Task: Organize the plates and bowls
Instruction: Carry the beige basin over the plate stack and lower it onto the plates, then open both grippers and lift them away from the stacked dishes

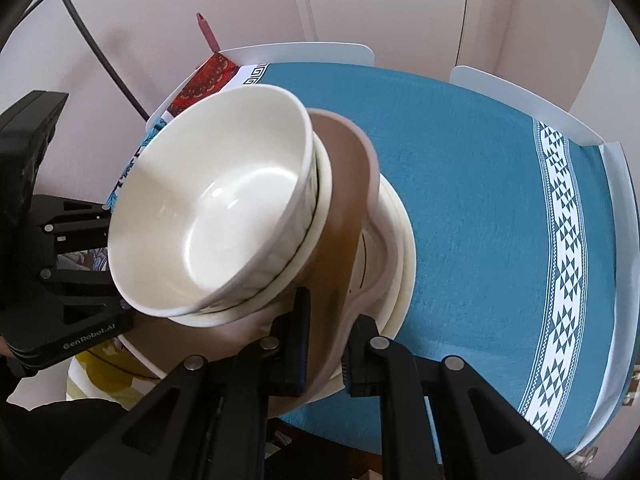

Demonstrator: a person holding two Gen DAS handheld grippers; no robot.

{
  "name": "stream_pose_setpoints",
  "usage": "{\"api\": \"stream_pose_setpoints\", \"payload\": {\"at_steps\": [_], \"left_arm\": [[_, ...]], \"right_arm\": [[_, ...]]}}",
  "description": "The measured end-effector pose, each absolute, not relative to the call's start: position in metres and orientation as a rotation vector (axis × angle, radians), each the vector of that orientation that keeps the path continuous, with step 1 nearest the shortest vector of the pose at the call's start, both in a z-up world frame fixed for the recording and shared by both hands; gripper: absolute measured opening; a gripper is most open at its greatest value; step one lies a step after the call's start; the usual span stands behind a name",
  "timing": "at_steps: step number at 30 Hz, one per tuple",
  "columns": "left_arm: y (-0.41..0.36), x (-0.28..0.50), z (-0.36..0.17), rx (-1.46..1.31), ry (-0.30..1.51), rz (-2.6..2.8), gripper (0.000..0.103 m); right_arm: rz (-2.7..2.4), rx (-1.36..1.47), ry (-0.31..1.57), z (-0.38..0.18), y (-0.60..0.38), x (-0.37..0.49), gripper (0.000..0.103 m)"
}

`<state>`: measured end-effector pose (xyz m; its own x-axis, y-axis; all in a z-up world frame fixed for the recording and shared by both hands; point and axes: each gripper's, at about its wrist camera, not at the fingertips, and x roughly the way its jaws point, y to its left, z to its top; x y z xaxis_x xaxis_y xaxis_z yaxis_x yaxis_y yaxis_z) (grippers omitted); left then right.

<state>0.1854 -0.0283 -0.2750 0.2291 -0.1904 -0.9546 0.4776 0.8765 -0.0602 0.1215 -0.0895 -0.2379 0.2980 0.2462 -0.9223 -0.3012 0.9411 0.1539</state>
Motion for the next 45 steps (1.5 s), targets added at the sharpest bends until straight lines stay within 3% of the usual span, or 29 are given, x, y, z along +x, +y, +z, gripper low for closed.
{"api": "stream_pose_setpoints", "payload": {"at_steps": [14, 30, 45], "left_arm": [[-0.034, 0.190, -0.276, 0.313, 1.290, -0.467, 0.014], [-0.023, 0.210, -0.267, 0.261, 1.446, -0.523, 0.015], [0.019, 0.193, -0.220, 0.185, 1.397, -0.505, 0.016]], "right_arm": [[0.343, -0.028, 1.216, -0.239, -0.092, 0.121, 0.012], [0.326, -0.098, 1.329, -0.229, -0.087, 0.139, 0.015], [0.266, -0.017, 1.281, -0.191, -0.105, 0.119, 0.015]]}}
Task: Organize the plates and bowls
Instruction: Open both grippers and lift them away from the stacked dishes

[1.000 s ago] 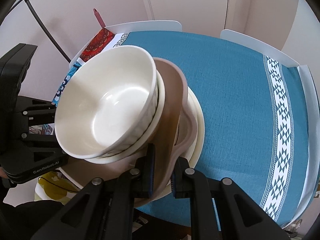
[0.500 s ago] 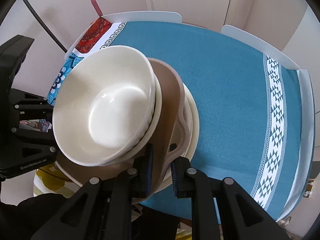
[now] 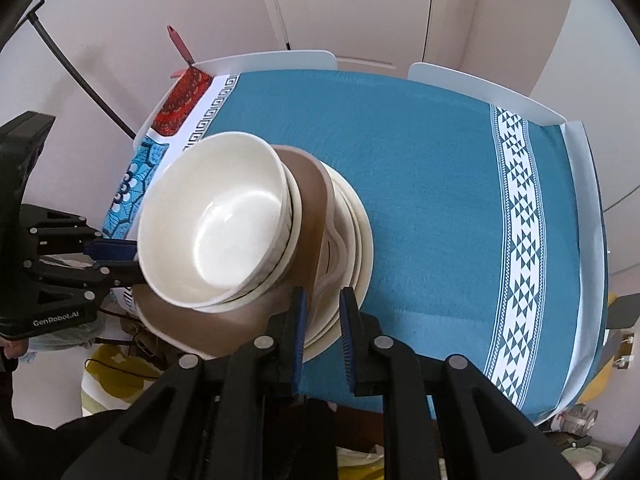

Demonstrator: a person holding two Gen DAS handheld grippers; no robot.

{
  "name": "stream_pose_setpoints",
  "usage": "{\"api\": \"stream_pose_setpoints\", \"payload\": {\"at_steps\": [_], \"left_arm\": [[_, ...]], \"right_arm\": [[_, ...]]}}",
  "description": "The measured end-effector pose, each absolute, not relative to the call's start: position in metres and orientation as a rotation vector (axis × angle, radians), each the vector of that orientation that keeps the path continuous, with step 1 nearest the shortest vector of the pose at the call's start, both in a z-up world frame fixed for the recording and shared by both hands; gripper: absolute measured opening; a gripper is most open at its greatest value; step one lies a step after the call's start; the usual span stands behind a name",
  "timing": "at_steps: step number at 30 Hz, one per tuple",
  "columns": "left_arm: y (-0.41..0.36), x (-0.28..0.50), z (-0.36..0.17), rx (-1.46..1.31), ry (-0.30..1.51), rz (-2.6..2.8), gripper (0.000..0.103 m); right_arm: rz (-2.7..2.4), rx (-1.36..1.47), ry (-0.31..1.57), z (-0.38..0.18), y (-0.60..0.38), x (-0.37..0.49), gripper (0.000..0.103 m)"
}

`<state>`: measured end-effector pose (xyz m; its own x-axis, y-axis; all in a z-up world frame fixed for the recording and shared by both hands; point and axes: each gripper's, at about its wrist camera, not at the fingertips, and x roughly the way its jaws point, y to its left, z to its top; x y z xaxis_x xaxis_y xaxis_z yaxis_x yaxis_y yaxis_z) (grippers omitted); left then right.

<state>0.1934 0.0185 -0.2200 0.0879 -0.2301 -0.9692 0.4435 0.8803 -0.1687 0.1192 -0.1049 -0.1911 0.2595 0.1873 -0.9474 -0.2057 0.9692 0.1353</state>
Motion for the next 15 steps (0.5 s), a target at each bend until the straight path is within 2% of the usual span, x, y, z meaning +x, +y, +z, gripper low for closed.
{"api": "stream_pose_setpoints", "payload": {"at_steps": [5, 12, 14, 15], "left_arm": [[0.030, 0.169, -0.180, 0.138, 1.292, -0.448, 0.017], [0.037, 0.109, -0.075, 0.087, 0.846, -0.306, 0.017], [0.029, 0.098, -0.056, 0.099, 0.757, -0.267, 0.025], [0.026, 0.092, -0.046, 0.104, 0.711, -0.247, 0.046]], "right_arm": [[0.288, -0.027, 1.218, -0.164, -0.107, 0.107, 0.015], [0.284, -0.038, 1.017, -0.093, -0.109, 0.074, 0.015], [0.273, -0.036, 0.948, -0.072, -0.111, 0.064, 0.016], [0.260, -0.033, 0.906, -0.059, -0.113, 0.058, 0.025]]}}
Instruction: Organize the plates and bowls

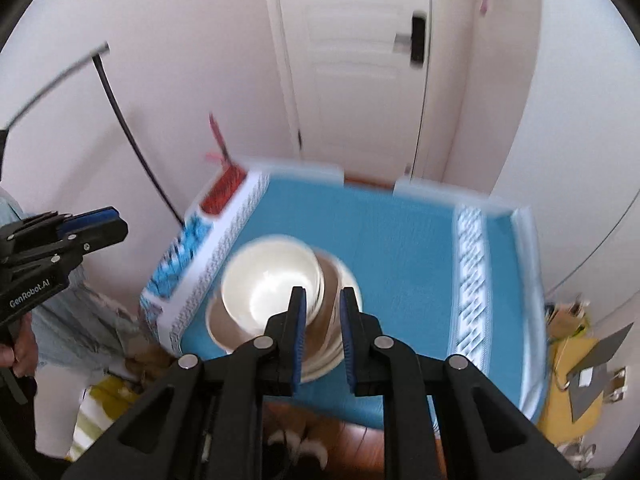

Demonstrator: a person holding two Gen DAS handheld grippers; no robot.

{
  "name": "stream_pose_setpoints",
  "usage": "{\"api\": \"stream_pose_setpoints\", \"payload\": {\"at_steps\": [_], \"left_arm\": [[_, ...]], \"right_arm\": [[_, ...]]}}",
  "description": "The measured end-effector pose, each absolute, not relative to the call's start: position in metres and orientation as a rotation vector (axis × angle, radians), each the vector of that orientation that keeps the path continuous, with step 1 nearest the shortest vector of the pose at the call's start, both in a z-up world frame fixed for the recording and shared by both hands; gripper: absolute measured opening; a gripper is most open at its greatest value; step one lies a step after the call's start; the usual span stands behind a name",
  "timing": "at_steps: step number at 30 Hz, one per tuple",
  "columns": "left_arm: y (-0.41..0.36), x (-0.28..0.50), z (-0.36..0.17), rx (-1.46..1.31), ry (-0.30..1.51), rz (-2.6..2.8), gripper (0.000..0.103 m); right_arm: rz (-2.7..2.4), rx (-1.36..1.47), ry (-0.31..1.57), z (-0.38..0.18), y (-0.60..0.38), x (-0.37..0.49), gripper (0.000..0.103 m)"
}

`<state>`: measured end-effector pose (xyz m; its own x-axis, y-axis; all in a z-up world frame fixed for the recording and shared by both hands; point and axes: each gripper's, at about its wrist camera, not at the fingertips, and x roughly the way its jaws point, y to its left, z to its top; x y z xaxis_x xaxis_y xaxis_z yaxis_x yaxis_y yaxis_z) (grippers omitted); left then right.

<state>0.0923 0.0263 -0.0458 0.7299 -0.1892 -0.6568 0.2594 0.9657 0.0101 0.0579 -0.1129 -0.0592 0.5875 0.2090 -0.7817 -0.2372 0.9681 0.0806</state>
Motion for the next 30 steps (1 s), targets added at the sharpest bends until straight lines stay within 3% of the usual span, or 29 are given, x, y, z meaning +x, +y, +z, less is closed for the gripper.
{"api": "stream_pose_setpoints", "payload": {"at_steps": [1, 2, 3, 4, 11, 12, 30], "left_arm": [[0.024, 0.086, -0.038, 0.104, 0.669, -0.224, 0.088], [0.023, 0.080, -0.031, 0.104, 0.628, -0.201, 0.103], [0.021, 0.066, -0.022, 0.104, 0.537, -0.173, 0.103], [0.020, 0.060, -0.017, 0.109, 0.498, -0.172, 0.103], [0.008, 0.033, 0.008, 0.056, 0.407, -0.132, 0.103], [0.008, 0.030, 0.010, 0.047, 0.398, -0.128, 0.103], [0.003, -0.006, 0.027, 0.062, 0.332, -0.113, 0.103]], "right_arm": [[0.250, -0.027, 0.869, -0.048, -0.115, 0.053, 0.049], [0.246, -0.015, 0.828, -0.037, -0.117, 0.047, 0.065], [0.243, 0.001, 0.785, -0.025, -0.120, 0.040, 0.088], [0.239, 0.014, 0.751, -0.016, -0.122, 0.035, 0.094], [0.087, 0.008, 0.559, 0.026, -0.134, -0.006, 0.098], [0.072, 0.009, 0.550, 0.027, -0.134, -0.010, 0.102], [-0.018, 0.016, 0.459, 0.042, -0.142, -0.040, 0.102]]}}
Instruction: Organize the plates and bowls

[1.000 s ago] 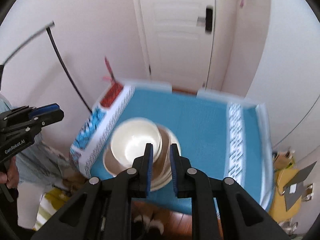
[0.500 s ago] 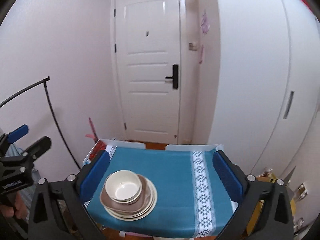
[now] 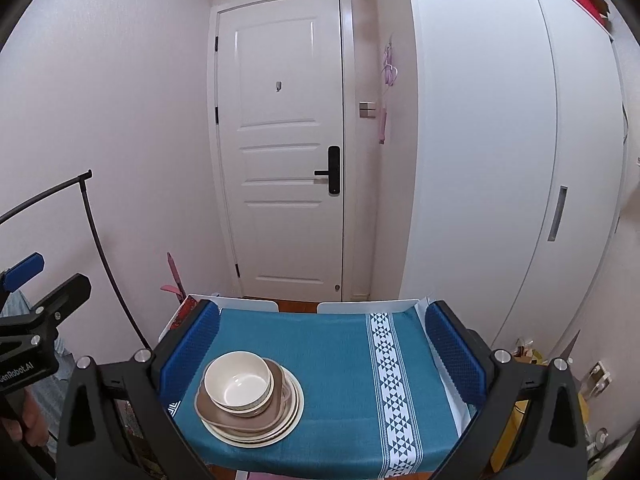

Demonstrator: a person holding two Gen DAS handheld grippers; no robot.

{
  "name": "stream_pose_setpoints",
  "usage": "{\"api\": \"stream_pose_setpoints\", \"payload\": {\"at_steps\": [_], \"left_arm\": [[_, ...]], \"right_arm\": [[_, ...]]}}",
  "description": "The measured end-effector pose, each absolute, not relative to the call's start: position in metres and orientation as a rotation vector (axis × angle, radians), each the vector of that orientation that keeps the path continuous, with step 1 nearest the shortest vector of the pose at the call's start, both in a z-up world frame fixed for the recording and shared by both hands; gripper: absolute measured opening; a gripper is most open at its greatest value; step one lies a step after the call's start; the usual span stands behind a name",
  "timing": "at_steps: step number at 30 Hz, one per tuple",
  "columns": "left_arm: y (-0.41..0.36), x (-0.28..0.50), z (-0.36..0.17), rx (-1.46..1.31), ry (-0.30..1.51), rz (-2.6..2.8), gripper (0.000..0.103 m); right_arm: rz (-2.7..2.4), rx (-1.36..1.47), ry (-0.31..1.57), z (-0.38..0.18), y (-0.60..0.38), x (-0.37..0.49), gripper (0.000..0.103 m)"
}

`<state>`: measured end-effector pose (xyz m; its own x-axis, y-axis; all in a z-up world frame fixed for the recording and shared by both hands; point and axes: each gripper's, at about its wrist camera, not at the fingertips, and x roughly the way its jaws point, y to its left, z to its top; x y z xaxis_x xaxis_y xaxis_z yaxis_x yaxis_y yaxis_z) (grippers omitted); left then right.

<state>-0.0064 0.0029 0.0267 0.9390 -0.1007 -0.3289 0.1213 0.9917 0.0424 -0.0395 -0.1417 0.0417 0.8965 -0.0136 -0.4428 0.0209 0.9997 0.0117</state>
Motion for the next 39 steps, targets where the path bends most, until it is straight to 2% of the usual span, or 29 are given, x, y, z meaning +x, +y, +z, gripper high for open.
{"api": "stream_pose_setpoints", "payload": {"at_steps": [39], "left_arm": [[0.0039, -0.0048, 0.0299, 0.098, 0.301, -0.119, 0.103]], "right_arm": [[-0.046, 0.022, 0.457, 0.0444, -0.1373, -0.0379, 0.102]]}}
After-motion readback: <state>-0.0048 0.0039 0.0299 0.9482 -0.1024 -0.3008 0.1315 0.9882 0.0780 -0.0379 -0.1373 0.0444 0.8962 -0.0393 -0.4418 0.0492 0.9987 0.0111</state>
